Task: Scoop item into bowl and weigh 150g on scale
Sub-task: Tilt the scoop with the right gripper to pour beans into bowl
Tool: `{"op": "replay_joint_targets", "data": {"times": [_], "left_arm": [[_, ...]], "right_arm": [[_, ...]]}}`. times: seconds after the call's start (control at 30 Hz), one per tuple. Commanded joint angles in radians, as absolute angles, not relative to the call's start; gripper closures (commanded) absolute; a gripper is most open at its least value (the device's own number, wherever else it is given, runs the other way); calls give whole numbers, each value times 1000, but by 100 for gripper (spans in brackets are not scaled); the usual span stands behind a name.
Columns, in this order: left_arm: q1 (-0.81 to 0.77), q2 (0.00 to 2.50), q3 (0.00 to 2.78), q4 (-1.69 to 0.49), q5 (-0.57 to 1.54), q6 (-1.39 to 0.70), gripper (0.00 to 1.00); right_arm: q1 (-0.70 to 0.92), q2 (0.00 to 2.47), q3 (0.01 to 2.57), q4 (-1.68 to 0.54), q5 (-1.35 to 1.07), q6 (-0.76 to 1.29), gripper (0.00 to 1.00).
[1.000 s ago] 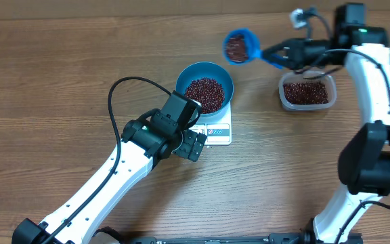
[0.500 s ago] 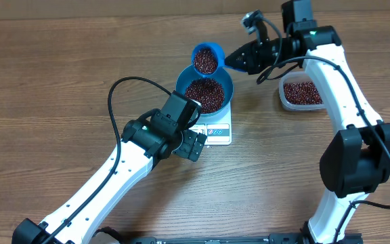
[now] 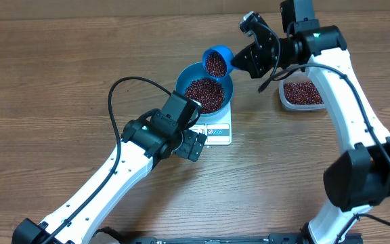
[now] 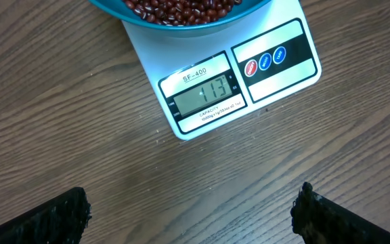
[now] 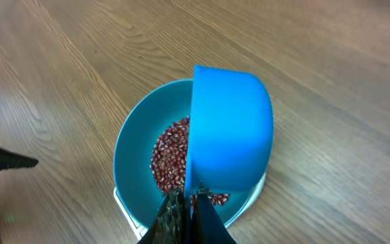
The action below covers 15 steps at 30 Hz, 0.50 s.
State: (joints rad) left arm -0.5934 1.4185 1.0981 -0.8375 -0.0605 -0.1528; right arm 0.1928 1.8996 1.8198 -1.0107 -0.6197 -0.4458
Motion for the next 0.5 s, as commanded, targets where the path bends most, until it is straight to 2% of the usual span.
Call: {"op": "replay_joint_targets", "data": {"times": [0.0, 0.23, 0.47], "left_arm": [[-588, 1405, 1097, -837, -55, -134, 0], [-588, 1405, 1097, -837, -55, -134, 0], [-588, 1405, 1097, -837, -55, -134, 0]], "right_arm": [[244, 1859, 1854, -1009, -527, -481, 97], [323, 1859, 1854, -1005, -366, -525, 97], [326, 1859, 1854, -1001, -376, -472, 97]]}}
